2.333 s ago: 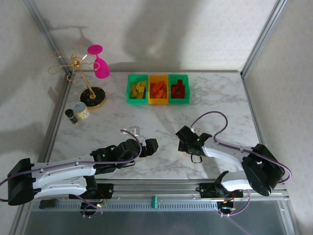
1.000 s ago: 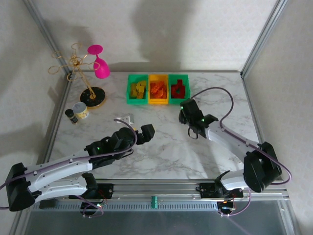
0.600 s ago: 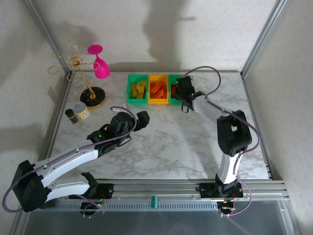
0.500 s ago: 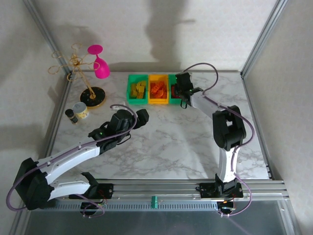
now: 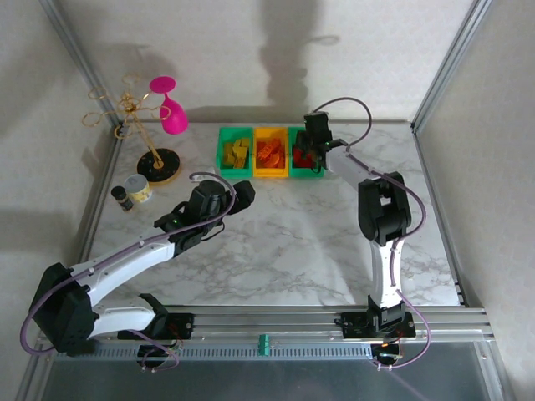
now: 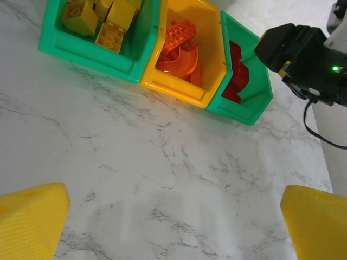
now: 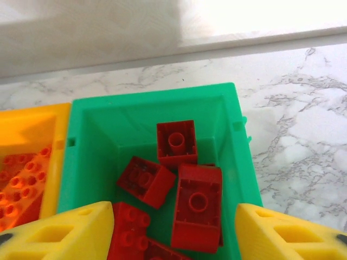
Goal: Sort the legos into containers by color
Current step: Place the lego in the container, then reset both arms
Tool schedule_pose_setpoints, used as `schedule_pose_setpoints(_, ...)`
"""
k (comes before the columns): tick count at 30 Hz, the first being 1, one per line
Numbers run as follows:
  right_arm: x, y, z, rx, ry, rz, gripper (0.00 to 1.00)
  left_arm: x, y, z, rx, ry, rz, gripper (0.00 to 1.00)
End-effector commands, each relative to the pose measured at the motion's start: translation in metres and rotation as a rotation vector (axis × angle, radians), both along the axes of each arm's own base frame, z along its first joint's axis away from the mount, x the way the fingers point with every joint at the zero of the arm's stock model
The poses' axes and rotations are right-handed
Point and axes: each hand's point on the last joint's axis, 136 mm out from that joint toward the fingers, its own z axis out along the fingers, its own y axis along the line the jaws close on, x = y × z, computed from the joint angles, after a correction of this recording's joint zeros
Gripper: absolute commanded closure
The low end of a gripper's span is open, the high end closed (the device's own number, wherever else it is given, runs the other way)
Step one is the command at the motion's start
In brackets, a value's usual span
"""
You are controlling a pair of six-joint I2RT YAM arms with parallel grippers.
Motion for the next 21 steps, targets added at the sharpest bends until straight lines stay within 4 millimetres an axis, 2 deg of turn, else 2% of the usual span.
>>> schedule_pose_setpoints(1,-0.022,-0.006,0.078,0.065,-0.137,0.011,0.3,0.0,0.013,0.033,-0.032,-0.075,0.041,0.0)
schedule_pose_setpoints(3,-0.039,-0.016,0.091,0.082,-0.165,-0.002,0.21,-0.002,0.028,0.039,-0.009,-0.106,0.089,0.0)
schedule_pose_setpoints(6,-0.072,-0.042,0.106,0.117,-0.219,-0.053,0.05,-0.001,0.073,0.045,0.088,-0.13,0.249,0.0)
schedule_pose_setpoints(7,-0.084,-0.055,0.104,0.121,-0.225,-0.086,0.02,-0.001,0.091,0.048,0.137,-0.145,0.313,0.0)
schedule_pose_setpoints(9,-0.103,-0.079,0.098,0.12,-0.234,-0.155,0.02,-0.001,0.121,0.053,0.222,-0.178,0.408,0.0)
schedule_pose_setpoints(12,-0.131,-0.116,0.08,0.076,-0.249,-0.258,0.01,-0.001,0.171,0.054,0.338,-0.213,0.57,0.0)
schedule_pose_setpoints(15,-0.157,-0.15,0.057,-0.031,-0.274,-0.37,0.02,0.001,0.223,0.041,0.446,-0.225,0.732,0.0)
schedule_pose_setpoints(18,-0.177,-0.181,0.03,-0.152,-0.255,-0.466,0.02,0.013,0.249,0.021,0.471,-0.274,0.757,0.0)
schedule_pose_setpoints(21,-0.185,-0.199,0.005,-0.192,-0.265,-0.491,0.02,0.018,0.269,-0.005,0.486,-0.289,0.799,0.0)
